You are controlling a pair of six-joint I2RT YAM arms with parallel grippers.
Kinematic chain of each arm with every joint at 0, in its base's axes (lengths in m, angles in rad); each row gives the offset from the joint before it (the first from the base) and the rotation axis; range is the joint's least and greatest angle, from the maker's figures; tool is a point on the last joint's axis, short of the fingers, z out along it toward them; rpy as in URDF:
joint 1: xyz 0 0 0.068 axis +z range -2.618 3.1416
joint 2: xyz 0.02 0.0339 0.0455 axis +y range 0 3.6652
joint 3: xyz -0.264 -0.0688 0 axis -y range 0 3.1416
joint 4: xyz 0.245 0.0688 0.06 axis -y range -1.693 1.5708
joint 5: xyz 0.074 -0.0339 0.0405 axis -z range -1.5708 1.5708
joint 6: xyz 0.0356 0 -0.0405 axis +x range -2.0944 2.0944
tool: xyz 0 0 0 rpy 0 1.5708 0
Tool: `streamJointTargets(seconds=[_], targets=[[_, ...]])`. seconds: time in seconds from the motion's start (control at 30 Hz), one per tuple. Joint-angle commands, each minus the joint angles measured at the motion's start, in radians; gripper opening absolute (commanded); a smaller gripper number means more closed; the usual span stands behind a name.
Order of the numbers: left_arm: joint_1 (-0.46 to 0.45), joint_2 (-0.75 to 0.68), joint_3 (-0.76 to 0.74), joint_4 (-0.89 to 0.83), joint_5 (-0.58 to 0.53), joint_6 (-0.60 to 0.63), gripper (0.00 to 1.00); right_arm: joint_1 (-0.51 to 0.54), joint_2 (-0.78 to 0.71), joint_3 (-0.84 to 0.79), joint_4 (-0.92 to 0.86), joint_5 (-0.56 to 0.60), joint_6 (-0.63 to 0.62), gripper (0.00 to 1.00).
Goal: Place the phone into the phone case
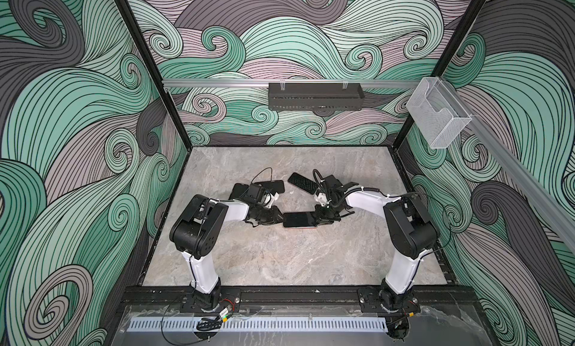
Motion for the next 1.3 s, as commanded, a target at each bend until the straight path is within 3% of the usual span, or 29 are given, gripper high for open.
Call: streamJointTargets(seconds=[0.0,0.23,0.87,1.27], targets=[[-0.034,0.059,-0.01,-0.052,-0.027,0.01,0.25,0.088,0.21,-0.084,0.14,0.095,0.006,0.14],[-0.035,0.061,-0.008,-0.056,-0.034,0.008,0.25,0.113,0.266,-0.095,0.182,0.103,0.039,0.12],[-0.034,0.051,-0.02,-0.074,-0.099,-0.004,0.26,0.175,0.289,-0.117,0.178,0.288,0.13,0.12],[-0.033,0.017,-0.019,-0.096,-0.162,-0.035,0.27,0.157,0.067,-0.013,-0.023,0.3,0.033,0.22]])
